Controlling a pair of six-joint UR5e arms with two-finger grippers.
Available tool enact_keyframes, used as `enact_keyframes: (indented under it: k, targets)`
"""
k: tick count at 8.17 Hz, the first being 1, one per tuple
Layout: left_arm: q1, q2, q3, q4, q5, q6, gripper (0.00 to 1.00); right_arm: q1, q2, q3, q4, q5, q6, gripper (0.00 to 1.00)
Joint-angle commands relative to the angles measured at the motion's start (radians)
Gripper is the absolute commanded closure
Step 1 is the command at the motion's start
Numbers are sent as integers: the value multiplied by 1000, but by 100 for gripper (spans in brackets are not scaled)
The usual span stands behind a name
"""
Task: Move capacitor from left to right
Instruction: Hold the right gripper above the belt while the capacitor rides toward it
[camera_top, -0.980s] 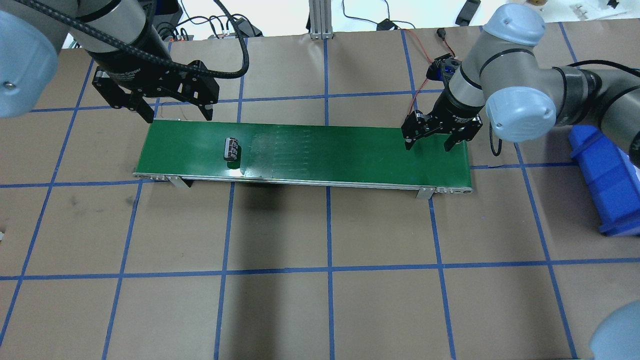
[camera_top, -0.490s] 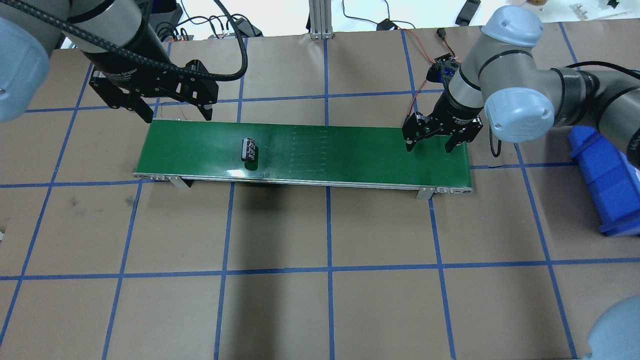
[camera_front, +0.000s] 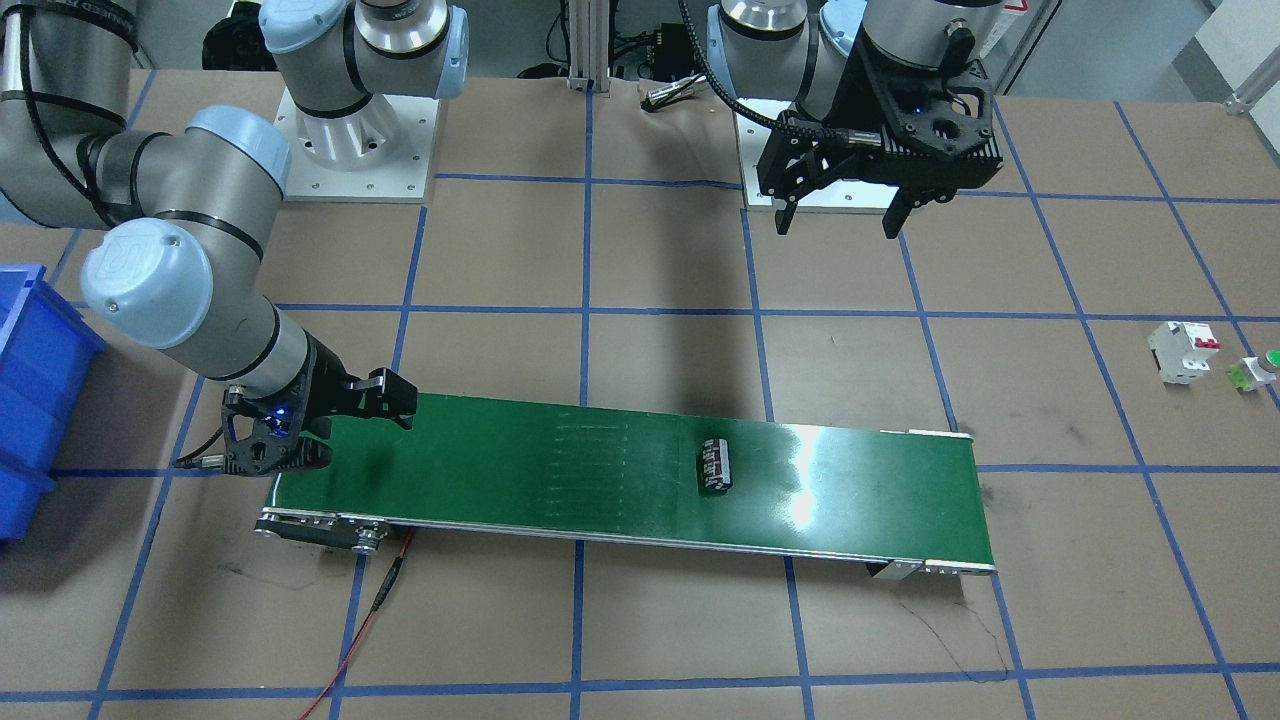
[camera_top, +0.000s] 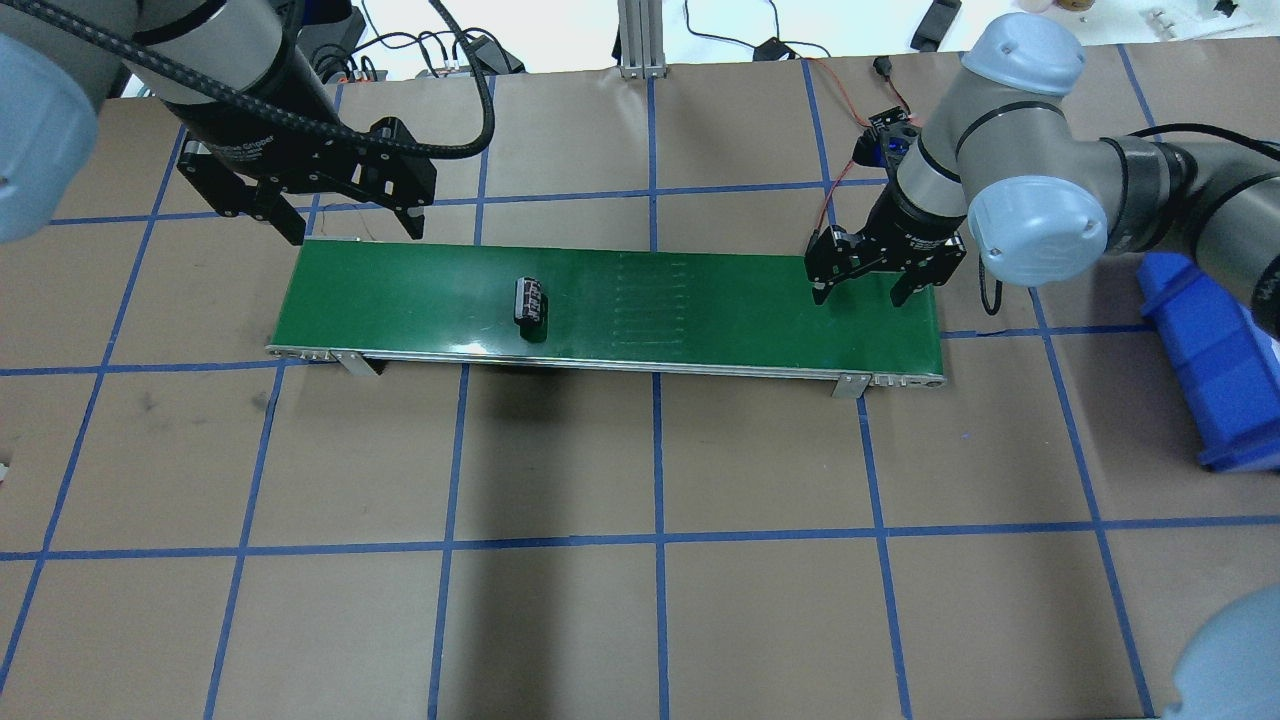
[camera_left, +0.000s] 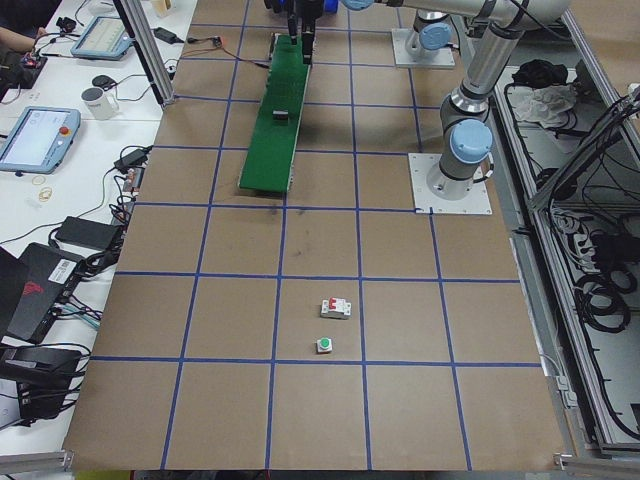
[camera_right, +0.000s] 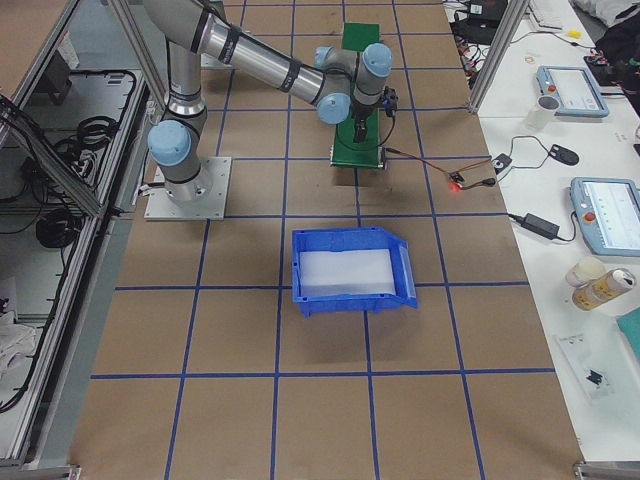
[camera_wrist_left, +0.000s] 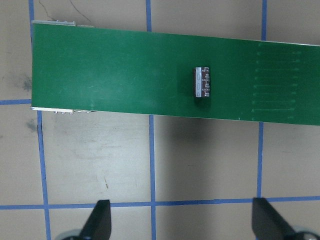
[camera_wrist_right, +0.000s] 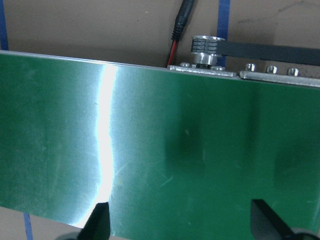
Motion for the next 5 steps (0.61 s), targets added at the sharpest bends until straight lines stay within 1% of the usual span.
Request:
enact_keyframes:
  k: [1, 3, 5]
  targets:
    - [0, -1, 5, -2, 0, -6, 0, 0, 3, 2, 0, -1, 1, 0]
    - [0, -1, 7, 0, -49, -5, 0, 0, 6, 0, 0, 4, 1, 0]
    - [0, 1, 2, 5, -42, -2, 0, 0, 20, 2, -9, 8, -3, 0]
